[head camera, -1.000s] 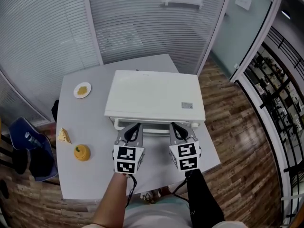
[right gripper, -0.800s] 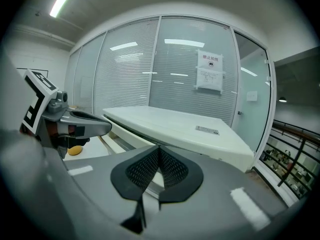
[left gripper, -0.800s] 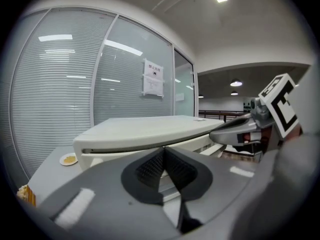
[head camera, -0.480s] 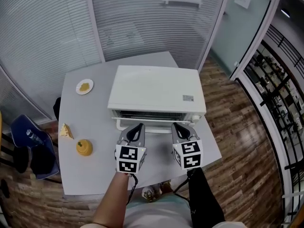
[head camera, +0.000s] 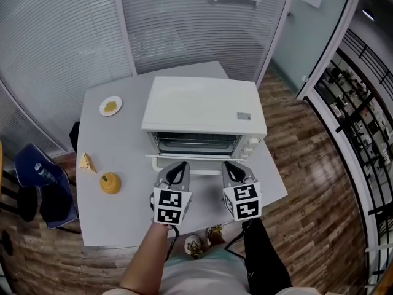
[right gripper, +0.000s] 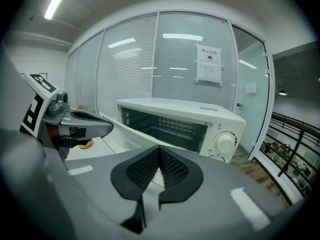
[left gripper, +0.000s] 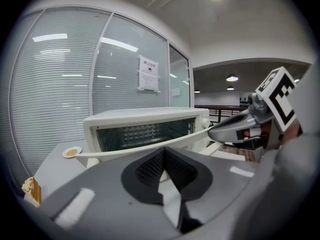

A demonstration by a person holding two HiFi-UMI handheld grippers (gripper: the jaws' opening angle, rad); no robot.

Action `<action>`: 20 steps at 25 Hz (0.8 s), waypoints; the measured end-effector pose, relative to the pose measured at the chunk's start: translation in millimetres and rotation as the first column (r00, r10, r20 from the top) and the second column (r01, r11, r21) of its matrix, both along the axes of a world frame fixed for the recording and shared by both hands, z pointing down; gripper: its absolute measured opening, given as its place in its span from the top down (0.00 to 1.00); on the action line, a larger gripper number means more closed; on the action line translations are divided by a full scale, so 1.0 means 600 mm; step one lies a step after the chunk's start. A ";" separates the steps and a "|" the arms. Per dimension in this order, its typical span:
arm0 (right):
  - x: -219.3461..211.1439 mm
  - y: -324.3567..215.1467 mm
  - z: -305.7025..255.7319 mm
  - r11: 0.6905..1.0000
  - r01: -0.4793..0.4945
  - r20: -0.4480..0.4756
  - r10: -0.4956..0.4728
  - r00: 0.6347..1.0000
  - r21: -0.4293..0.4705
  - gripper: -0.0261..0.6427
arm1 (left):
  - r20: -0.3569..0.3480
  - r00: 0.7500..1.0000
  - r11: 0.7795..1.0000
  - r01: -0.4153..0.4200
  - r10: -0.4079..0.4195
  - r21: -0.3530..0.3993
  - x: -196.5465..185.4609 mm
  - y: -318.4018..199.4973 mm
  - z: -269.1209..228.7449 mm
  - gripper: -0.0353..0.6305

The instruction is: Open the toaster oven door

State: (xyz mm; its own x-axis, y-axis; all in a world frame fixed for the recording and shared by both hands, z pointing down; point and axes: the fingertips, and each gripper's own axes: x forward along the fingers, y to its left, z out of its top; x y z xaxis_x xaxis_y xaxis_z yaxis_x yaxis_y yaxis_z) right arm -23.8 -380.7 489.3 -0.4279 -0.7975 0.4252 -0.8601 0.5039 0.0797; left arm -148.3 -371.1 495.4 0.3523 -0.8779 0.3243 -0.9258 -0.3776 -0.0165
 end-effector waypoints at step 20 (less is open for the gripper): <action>0.004 0.128 0.127 0.988 0.036 -0.023 -0.040 0.999 -0.153 0.96 | -0.010 1.000 0.987 -0.030 0.029 -0.161 0.037 0.111 0.129 0.86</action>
State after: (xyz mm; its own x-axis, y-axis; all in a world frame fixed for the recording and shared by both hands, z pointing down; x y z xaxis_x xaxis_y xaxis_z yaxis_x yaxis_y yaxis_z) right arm -21.4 -303.7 565.3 -0.4440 -0.7058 0.5521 -0.8387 0.5442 0.0212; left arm -125.9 -304.3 572.7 0.3802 -0.8037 0.4577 -0.9141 -0.4020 0.0533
